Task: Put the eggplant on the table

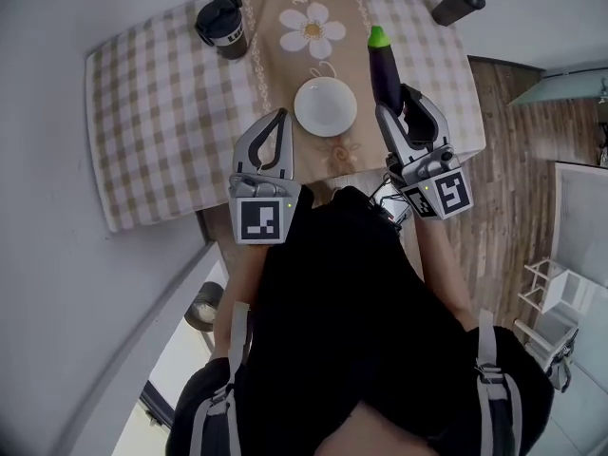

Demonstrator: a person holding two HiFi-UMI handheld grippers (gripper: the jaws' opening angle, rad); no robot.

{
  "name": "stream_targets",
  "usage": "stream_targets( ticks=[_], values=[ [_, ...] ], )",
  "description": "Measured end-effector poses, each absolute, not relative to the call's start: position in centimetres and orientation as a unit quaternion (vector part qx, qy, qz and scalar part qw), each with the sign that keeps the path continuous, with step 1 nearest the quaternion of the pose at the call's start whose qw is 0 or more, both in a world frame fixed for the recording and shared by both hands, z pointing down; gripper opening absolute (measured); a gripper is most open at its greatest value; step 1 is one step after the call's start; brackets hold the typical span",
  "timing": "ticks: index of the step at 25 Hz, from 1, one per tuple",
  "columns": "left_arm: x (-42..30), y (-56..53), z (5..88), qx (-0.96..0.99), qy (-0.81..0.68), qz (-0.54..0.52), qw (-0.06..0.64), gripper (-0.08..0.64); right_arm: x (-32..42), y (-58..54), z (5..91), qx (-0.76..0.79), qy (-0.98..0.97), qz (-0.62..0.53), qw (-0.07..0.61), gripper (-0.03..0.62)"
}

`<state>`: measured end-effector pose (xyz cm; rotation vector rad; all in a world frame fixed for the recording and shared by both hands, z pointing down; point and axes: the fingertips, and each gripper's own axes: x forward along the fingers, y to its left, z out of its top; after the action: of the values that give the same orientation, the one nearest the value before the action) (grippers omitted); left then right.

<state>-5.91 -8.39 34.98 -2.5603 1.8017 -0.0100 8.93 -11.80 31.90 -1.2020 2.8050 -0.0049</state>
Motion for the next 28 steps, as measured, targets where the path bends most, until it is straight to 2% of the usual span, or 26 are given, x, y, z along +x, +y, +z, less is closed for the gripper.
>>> stream_targets(
  ticks=[28],
  values=[
    [-7.1,-8.4,38.5,-0.822,0.569,-0.019,-0.007,-0.008,6.4,-13.0,44.9,-0.352,0.926,-0.020,-0.134,0.192]
  ],
)
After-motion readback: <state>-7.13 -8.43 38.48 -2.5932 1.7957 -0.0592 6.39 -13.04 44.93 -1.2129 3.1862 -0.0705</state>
